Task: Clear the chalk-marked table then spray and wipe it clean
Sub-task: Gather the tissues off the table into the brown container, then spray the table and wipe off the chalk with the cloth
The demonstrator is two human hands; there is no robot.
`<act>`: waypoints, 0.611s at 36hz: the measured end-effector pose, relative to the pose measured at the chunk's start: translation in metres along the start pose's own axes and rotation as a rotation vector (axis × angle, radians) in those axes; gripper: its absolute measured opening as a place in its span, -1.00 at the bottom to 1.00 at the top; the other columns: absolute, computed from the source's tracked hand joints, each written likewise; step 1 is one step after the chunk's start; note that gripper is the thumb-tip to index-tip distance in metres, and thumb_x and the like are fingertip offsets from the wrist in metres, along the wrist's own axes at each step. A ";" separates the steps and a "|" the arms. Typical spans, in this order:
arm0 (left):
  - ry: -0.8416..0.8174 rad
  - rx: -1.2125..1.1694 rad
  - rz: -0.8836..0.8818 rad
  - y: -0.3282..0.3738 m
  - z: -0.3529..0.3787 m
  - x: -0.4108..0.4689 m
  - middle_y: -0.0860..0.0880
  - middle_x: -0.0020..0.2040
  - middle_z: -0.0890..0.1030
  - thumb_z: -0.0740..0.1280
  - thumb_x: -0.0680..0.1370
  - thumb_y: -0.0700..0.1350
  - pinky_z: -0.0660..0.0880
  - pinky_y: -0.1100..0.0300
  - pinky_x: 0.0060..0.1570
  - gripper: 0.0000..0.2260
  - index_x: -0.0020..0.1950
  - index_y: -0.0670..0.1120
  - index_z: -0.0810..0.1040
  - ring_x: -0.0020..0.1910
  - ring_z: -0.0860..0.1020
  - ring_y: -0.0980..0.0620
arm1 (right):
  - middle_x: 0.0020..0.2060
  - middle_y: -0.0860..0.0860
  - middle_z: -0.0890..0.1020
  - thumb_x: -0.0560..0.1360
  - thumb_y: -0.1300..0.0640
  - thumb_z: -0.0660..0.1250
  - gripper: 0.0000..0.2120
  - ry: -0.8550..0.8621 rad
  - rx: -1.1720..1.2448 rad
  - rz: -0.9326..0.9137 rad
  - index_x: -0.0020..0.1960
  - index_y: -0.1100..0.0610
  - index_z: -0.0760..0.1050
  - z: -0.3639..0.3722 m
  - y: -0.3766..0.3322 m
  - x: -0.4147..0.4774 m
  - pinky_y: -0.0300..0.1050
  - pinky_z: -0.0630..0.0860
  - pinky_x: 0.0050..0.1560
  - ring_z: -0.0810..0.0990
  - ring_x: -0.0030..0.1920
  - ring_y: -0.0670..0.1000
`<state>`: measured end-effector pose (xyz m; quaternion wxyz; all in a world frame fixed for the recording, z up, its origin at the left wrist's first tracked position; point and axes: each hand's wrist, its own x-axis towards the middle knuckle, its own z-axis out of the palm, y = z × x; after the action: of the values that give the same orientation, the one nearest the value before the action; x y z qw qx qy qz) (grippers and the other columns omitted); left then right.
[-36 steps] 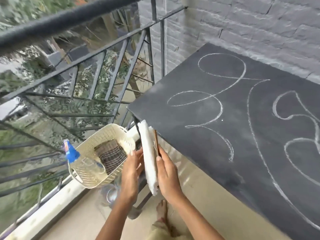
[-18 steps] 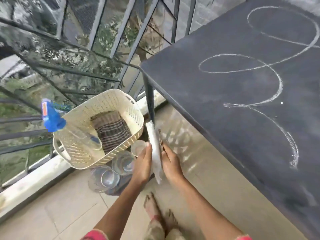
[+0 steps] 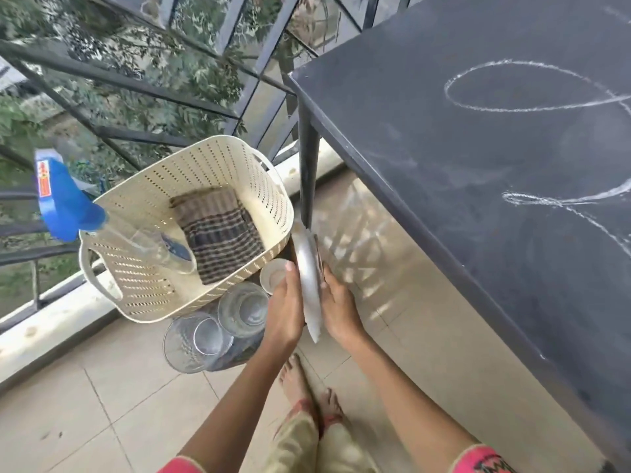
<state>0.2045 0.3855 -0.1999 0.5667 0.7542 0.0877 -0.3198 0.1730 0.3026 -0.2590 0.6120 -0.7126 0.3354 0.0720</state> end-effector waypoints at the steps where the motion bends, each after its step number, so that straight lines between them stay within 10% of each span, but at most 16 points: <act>1: 0.006 -0.003 -0.005 0.000 -0.001 -0.001 0.01 -0.04 0.66 -0.15 0.49 0.42 0.51 0.11 0.11 -0.39 -0.07 0.11 0.57 0.02 0.60 0.07 | 0.23 0.01 0.56 0.49 -0.10 0.04 -0.50 0.001 -0.005 0.007 0.39 -0.04 0.36 0.000 0.000 0.000 0.03 0.40 0.32 0.49 0.27 -0.04; 6: 0.021 -0.045 -0.008 0.013 -0.006 -0.016 0.21 -0.16 0.52 -0.12 0.61 0.18 0.41 0.49 -0.24 -0.60 -0.18 0.19 0.46 -0.10 0.53 0.19 | 0.30 0.03 0.51 0.56 0.13 0.05 -0.56 -0.021 -0.034 0.052 0.43 0.00 0.33 -0.006 -0.011 -0.004 0.02 0.36 0.35 0.45 0.30 -0.01; 11: 0.003 -0.100 -0.001 0.022 -0.015 -0.040 0.01 0.24 0.49 -0.13 0.63 0.15 0.39 0.60 -0.25 -0.46 0.37 -0.12 0.42 0.23 0.46 0.06 | 0.44 -0.01 0.32 0.61 0.18 0.05 -0.56 -0.004 -0.035 0.056 0.49 0.06 0.21 -0.017 -0.039 -0.021 -0.05 0.21 0.45 0.27 0.44 -0.03; 16: 0.075 -0.016 0.104 0.045 -0.033 -0.076 0.22 -0.27 0.34 -0.12 0.48 0.28 0.29 0.37 -0.26 -0.68 -0.21 0.14 0.29 -0.30 0.31 0.27 | 0.46 -0.02 0.28 0.61 0.18 0.09 -0.56 -0.006 -0.039 -0.039 0.49 0.07 0.21 -0.019 -0.070 -0.046 -0.04 0.19 0.46 0.24 0.45 -0.07; 22: 0.210 -0.026 0.227 0.069 -0.068 -0.109 0.20 -0.10 0.52 -0.04 0.63 0.08 0.32 0.53 -0.11 -0.69 0.02 0.09 0.48 -0.09 0.48 0.30 | 0.45 -0.04 0.30 0.59 0.13 0.17 -0.55 -0.021 -0.149 -0.201 0.47 0.04 0.24 -0.005 -0.118 -0.077 -0.07 0.16 0.46 0.22 0.45 -0.08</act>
<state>0.1797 0.4488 -0.0715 0.5969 0.7811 0.0647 -0.1717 0.1793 0.3314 -0.1207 0.5652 -0.7852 0.2494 0.0424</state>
